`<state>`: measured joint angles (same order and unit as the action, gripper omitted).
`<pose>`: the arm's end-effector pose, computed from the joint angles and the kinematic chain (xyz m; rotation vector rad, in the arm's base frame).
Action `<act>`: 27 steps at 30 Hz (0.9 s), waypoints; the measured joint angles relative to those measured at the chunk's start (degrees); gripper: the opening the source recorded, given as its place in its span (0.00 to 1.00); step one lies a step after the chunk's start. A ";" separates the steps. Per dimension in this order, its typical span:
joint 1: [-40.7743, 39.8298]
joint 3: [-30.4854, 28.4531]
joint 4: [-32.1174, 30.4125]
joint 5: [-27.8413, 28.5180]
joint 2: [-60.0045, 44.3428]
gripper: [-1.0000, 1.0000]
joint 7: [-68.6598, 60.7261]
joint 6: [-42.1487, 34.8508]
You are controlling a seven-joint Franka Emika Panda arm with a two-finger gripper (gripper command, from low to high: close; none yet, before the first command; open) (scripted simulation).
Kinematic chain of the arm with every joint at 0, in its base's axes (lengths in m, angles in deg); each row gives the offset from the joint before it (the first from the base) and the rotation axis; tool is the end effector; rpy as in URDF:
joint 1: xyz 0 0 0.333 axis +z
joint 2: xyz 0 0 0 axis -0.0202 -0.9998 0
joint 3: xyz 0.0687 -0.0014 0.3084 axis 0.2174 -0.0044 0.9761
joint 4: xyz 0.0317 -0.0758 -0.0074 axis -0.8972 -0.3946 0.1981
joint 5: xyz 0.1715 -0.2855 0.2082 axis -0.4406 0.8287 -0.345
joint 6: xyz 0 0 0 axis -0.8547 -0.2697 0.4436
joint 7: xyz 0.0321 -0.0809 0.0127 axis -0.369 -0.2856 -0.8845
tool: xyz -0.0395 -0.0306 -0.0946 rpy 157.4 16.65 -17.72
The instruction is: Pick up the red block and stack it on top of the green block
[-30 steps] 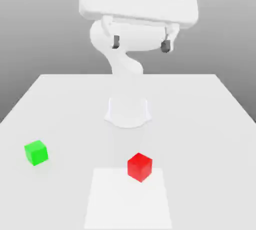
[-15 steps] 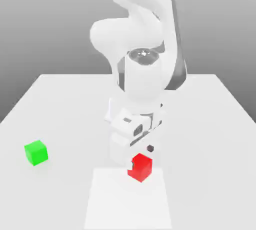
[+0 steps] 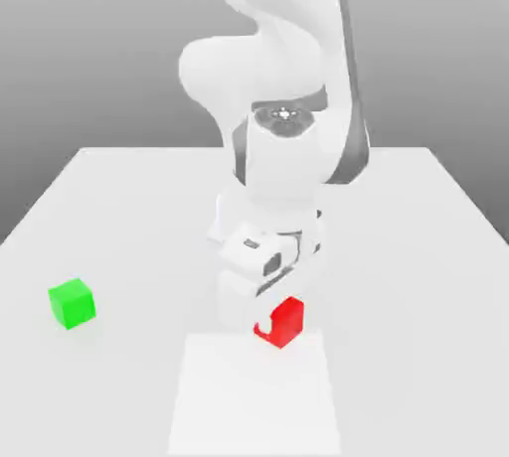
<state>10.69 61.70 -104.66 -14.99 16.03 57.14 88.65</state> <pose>0.3265 0.0335 0.1957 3.1375 0.1482 -0.0011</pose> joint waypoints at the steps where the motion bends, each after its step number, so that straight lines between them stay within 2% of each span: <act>1: -0.15 0.01 -0.30 0.30 1.99 0.00 0.15 -1.69; 19: -32.60 -21.08 7.68 6.93 5.35 0.00 22.03 -12.37; 22: -33.38 -22.74 8.33 3.70 1.34 0.00 20.77 -9.21; 26: -33.32 -20.57 8.73 -6.91 -7.01 0.00 13.39 -2.10; 27: -34.12 -19.27 8.83 -9.38 -8.73 1.00 11.63 -0.67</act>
<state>-23.43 42.43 -95.83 -24.38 7.30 68.77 87.98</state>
